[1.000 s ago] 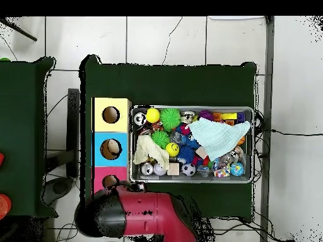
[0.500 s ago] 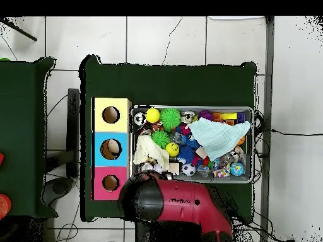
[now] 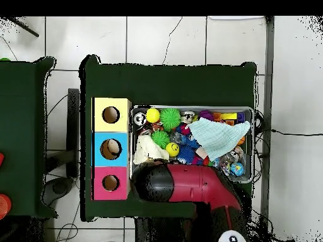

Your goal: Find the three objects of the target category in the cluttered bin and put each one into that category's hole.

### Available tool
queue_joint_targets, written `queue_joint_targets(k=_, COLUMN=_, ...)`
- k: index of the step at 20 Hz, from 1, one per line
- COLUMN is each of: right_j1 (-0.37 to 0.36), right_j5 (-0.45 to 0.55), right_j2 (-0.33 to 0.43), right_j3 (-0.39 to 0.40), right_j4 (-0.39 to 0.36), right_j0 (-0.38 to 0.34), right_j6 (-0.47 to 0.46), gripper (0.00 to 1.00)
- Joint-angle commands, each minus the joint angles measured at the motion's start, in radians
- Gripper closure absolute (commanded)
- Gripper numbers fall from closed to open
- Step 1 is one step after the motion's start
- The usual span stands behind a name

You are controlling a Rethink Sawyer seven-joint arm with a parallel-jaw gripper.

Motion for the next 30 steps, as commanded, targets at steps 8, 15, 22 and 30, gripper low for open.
queue_joint_targets(k=8, right_j1=0.139, right_j5=-0.108, right_j2=0.135, right_j3=-0.111, right_j4=-0.155, right_j0=-0.076, right_j6=-0.076, gripper=0.0)
queue_joint_targets(k=15, right_j1=0.186, right_j5=-0.127, right_j2=0.156, right_j3=-0.146, right_j4=-0.193, right_j0=-0.118, right_j6=-0.076, gripper=0.0)
queue_joint_targets(k=22, right_j1=0.217, right_j5=-0.156, right_j2=0.169, right_j3=-0.173, right_j4=-0.271, right_j0=-0.171, right_j6=-0.101, gripper=0.0)
queue_joint_targets(k=30, right_j1=0.247, right_j5=-0.176, right_j2=0.221, right_j3=-0.166, right_j4=-0.316, right_j0=-0.261, right_j6=-0.132, gripper=0.0)
